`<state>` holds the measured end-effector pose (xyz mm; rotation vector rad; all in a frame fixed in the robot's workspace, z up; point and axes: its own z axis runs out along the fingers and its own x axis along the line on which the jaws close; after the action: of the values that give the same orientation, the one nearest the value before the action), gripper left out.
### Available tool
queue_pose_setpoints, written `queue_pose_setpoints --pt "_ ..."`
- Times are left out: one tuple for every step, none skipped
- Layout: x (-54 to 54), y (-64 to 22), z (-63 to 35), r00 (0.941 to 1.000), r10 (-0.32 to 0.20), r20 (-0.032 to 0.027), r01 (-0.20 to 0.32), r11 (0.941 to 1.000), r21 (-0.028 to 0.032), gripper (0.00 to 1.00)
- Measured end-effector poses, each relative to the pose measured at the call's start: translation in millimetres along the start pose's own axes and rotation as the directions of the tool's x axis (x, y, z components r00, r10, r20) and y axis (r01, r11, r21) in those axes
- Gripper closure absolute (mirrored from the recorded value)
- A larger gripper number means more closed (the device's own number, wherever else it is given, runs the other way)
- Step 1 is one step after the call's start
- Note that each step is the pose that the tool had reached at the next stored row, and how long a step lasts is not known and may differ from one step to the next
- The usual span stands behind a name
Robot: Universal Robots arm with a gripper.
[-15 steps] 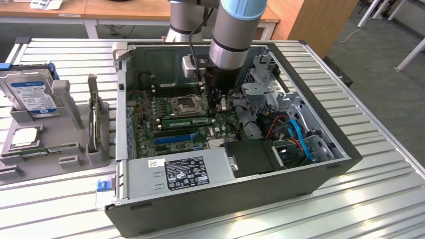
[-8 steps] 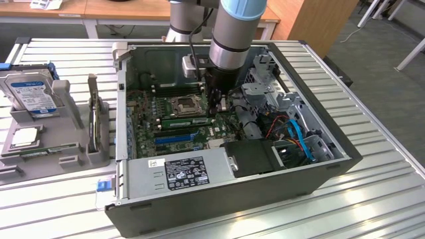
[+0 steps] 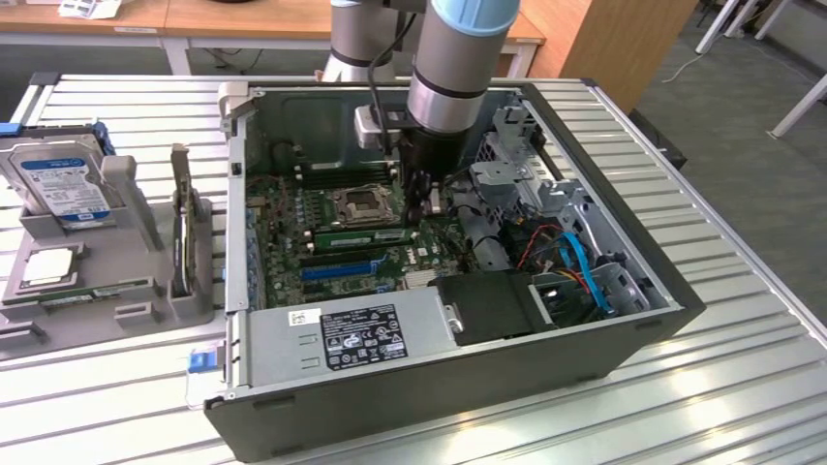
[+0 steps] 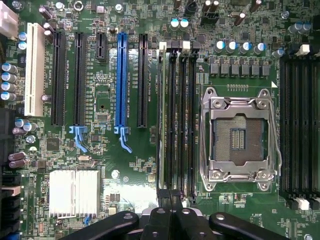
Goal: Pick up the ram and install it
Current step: 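Press down the ram until it locks into place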
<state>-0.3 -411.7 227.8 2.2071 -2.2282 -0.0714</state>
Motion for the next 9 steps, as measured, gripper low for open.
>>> queue_pose_setpoints --pt "0.0 0.0 -1.2 1.0 0.0 0.0 0.0 1.0 0.0 0.9" --pt "-0.1 0.1 -2.9 1.0 0.0 -0.0001 0.0 1.0 0.0 0.9" --pt "-0.1 0.2 -4.5 1.0 0.0 -0.0001 0.0 1.0 0.0 0.9" --pt "-0.2 0.2 -6.3 1.0 0.0 -0.0001 0.0 1.0 0.0 0.9" --pt "-0.2 0.3 -7.9 1.0 0.0 -0.0001 0.0 1.0 0.0 0.9" --pt "-0.3 0.3 -9.5 1.0 0.0 -0.0001 0.0 1.0 0.0 0.9" --pt "-0.3 0.4 -10.9 1.0 0.0 0.0 0.0 1.0 -0.0001 0.9" --pt "-0.3 0.4 -12.4 1.0 0.0 0.0 0.0 1.0 0.0 0.9" --pt "-0.4 0.5 -13.8 1.0 0.0 0.0 0.0 1.0 -0.0001 0.9"
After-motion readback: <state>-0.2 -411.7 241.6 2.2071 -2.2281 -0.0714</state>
